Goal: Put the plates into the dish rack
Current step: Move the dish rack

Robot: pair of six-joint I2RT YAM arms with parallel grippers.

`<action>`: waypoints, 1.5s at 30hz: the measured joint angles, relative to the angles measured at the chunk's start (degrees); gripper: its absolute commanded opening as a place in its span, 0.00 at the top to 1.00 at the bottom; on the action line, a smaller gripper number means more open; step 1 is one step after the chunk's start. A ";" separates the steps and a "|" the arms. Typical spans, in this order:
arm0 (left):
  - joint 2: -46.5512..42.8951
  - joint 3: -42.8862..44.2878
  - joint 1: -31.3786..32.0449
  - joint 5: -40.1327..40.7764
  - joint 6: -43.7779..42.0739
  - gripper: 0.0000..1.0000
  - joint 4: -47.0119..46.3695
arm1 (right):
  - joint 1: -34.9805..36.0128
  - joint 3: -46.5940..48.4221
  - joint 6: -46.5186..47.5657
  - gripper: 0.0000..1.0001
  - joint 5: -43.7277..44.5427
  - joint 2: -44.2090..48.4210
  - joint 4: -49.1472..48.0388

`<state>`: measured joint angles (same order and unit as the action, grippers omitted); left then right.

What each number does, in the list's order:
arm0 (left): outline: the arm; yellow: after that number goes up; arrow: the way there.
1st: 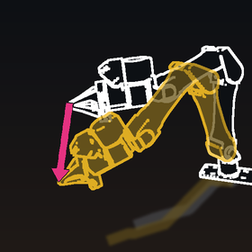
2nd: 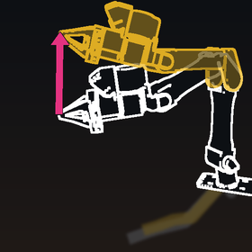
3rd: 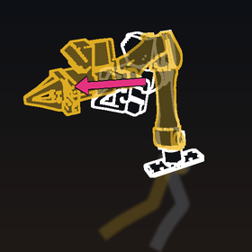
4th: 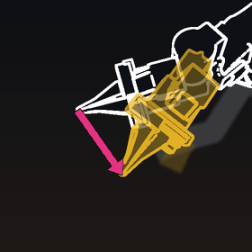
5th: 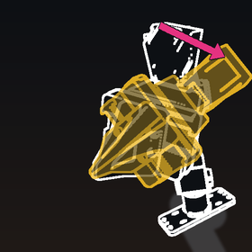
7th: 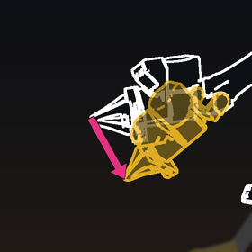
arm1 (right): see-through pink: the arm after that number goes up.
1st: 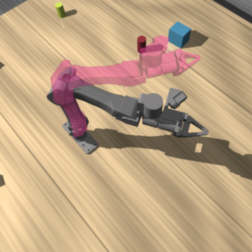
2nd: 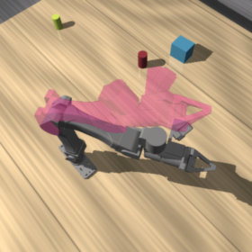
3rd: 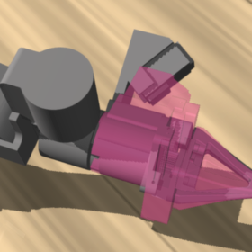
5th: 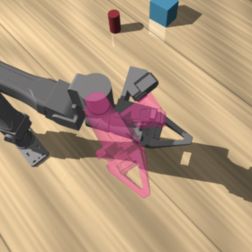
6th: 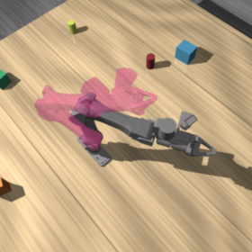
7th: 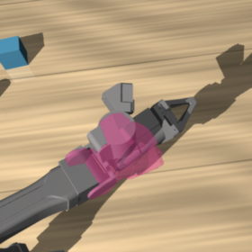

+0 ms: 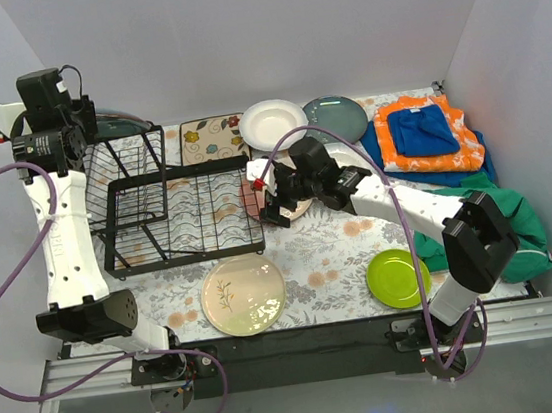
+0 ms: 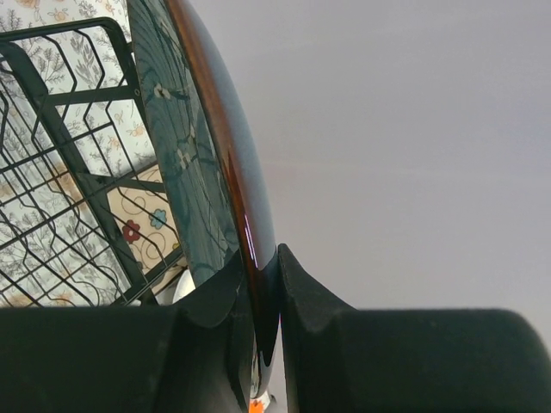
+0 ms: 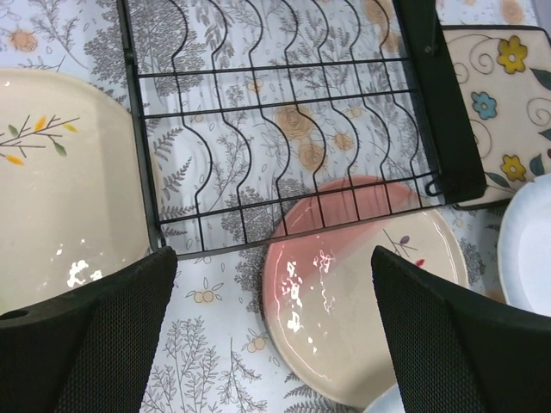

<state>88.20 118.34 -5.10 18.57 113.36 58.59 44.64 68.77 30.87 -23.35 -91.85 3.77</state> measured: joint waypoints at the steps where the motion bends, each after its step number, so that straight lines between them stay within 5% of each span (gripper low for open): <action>1: -0.17 0.00 0.00 -0.02 0.00 1.00 0.17 | 0.00 0.00 0.35 0.02 -0.70 -0.24 -0.04; 16: -4.70 0.52 0.02 -0.17 0.00 1.00 2.89 | 4.74 4.20 6.38 0.04 -2.21 -15.85 -3.26; 36: -10.01 -4.98 0.02 -0.17 0.00 1.00 2.25 | 8.35 12.20 2.34 0.10 -1.33 -15.10 -0.46; 45: -12.48 -6.69 0.00 -0.26 0.02 1.00 2.16 | 10.84 7.87 4.20 0.25 -2.54 -14.45 3.78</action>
<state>75.72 111.66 -5.10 18.31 113.38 60.75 55.48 76.64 35.07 -25.89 -106.30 7.55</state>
